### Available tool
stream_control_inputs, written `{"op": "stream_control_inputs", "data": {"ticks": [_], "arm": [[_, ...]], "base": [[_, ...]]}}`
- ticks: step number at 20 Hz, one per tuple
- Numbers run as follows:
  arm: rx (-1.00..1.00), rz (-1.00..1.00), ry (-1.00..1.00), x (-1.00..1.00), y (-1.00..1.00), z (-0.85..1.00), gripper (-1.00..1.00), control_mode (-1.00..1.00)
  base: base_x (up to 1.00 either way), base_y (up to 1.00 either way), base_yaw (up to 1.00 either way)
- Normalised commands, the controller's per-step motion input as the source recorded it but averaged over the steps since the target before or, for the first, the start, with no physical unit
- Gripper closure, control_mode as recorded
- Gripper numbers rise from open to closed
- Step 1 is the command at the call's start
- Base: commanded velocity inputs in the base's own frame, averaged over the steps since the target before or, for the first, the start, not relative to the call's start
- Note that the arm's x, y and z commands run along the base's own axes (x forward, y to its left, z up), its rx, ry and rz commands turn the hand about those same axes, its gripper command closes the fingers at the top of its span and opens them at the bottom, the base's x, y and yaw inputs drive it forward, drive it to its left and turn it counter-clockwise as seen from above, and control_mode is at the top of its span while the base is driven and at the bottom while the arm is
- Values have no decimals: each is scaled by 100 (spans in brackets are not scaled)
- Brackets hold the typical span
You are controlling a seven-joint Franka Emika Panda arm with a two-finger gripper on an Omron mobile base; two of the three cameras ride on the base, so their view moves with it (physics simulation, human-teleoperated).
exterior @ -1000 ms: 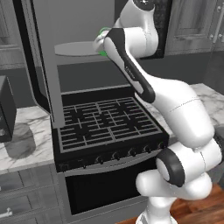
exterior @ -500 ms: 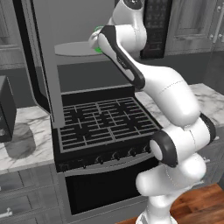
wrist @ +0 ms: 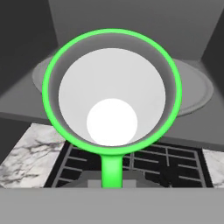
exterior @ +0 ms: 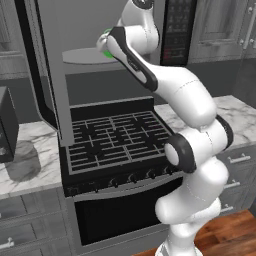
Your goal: Pick the mug from the counter and place it inside the microwave. Then close the microwave.
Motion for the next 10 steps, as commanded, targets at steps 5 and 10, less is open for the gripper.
{"op": "stream_control_inputs", "data": {"ticks": [5,10], "arm": [[-1,0,0,52,6,-16,100,-100],[-3,0,0,40,11,-23,100,-100]], "base": [[0,0,0],[0,0,0]]}}
